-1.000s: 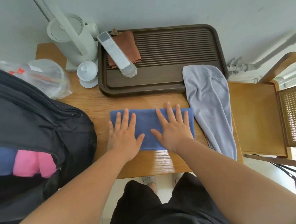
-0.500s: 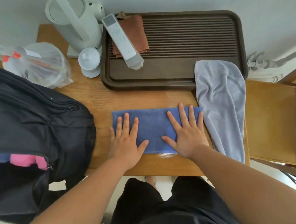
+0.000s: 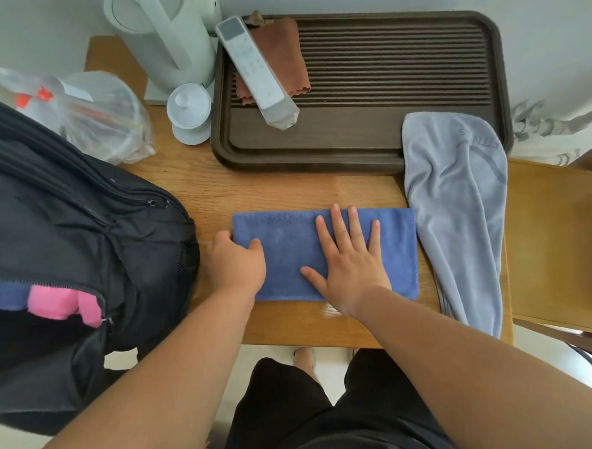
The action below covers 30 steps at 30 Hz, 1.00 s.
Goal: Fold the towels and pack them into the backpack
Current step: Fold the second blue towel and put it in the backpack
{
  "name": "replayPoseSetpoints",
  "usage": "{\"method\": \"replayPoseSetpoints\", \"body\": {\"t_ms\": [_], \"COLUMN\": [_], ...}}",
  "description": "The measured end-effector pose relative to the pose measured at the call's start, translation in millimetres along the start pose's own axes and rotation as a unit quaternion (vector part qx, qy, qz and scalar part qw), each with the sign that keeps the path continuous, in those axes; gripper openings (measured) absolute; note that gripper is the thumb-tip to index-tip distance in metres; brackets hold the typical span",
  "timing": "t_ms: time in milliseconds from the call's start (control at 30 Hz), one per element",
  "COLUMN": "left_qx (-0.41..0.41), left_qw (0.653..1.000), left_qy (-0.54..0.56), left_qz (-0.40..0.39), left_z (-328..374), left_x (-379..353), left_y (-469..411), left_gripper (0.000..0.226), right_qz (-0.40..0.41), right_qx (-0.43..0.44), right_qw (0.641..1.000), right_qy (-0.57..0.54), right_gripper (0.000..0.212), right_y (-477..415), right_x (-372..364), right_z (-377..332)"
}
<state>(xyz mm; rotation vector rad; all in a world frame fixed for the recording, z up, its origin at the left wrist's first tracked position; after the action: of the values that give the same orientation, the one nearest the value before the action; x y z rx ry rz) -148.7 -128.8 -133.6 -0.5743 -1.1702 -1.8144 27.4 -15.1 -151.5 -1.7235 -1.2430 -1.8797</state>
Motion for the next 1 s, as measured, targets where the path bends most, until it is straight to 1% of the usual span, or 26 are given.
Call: {"method": "replayPoseSetpoints", "body": {"t_ms": [67, 133, 267, 333, 400, 500, 567, 600, 667, 733, 767, 833, 900, 933, 1000], "left_qx": [0.041, 0.063, 0.076, 0.057, 0.032, -0.010, -0.044, -0.063, -0.101, -0.143, -0.162, -0.198, -0.226, -0.238, -0.249], "left_qw": [0.997, 0.992, 0.985, 0.984, 0.984, 0.980, 0.977, 0.975, 0.972, 0.969, 0.968, 0.966, 0.963, 0.962, 0.962], "left_qy": [0.065, 0.096, 0.139, 0.145, 0.147, 0.168, 0.180, 0.186, 0.186, 0.173, 0.162, 0.137, 0.103, 0.084, 0.056], "left_qz": [-0.024, -0.043, -0.069, -0.084, -0.097, -0.106, -0.104, -0.104, -0.104, -0.104, -0.101, -0.099, -0.104, -0.102, -0.092], "left_z": [0, 2, 11, 16, 22, 32, 43, 49, 62, 78, 86, 101, 112, 117, 121], "left_x": [-1, -1, 9, 16, 22, 30, 36, 38, 40, 33, 26, 4, -25, -40, -69], "left_y": [-1, 1, 11, 18, 25, 38, 49, 56, 72, 89, 97, 111, 123, 129, 136], "left_gripper": [0.023, 0.013, 0.019, 0.015, 0.007, 0.015, 0.017, 0.017, 0.017, 0.016, 0.015, 0.014, 0.014, 0.013, 0.013], "right_qz": [0.001, -0.002, -0.013, -0.017, -0.030, -0.051, -0.047, -0.032, 0.028, 0.087, 0.098, 0.091, 0.078, 0.074, 0.052], "right_qx": [0.001, 0.000, -0.001, 0.002, 0.006, 0.017, 0.025, 0.026, 0.020, -0.009, -0.032, -0.093, -0.144, -0.152, -0.147], "right_qw": [1.000, 1.000, 1.000, 1.000, 0.999, 0.998, 0.996, 0.991, 0.976, 0.959, 0.951, 0.923, 0.879, 0.861, 0.834], "right_qy": [0.004, 0.007, 0.010, 0.009, 0.008, -0.014, -0.077, -0.124, -0.216, -0.269, -0.292, -0.363, -0.448, -0.479, -0.529], "right_gripper": [0.087, 0.087, 0.088, 0.088, 0.088, 0.087, 0.082, 0.080, 0.071, 0.059, 0.053, 0.040, 0.027, 0.025, 0.032], "right_y": [-1, -1, -2, -2, -2, -3, -2, 2, 13, 30, 38, 52, 63, 68, 74], "right_x": [0, 0, 0, 1, 2, 8, 18, 25, 40, 49, 50, 48, 45, 46, 44], "right_z": [0, 0, -1, -1, -1, 1, 5, 9, 21, 44, 56, 82, 104, 112, 124]}}
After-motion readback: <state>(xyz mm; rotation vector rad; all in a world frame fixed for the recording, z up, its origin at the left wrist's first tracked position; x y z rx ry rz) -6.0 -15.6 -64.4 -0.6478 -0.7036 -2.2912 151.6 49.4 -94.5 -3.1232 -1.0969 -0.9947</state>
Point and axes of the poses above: each hand's wrist, its own y-axis away from the middle knuckle, its own x-axis out of the back of the hand, z = x × y, the point moved 5 cm from there along -y, towards the middle knuckle, and after that the axes turned 2 degrees about z, right-handed, at the moved point
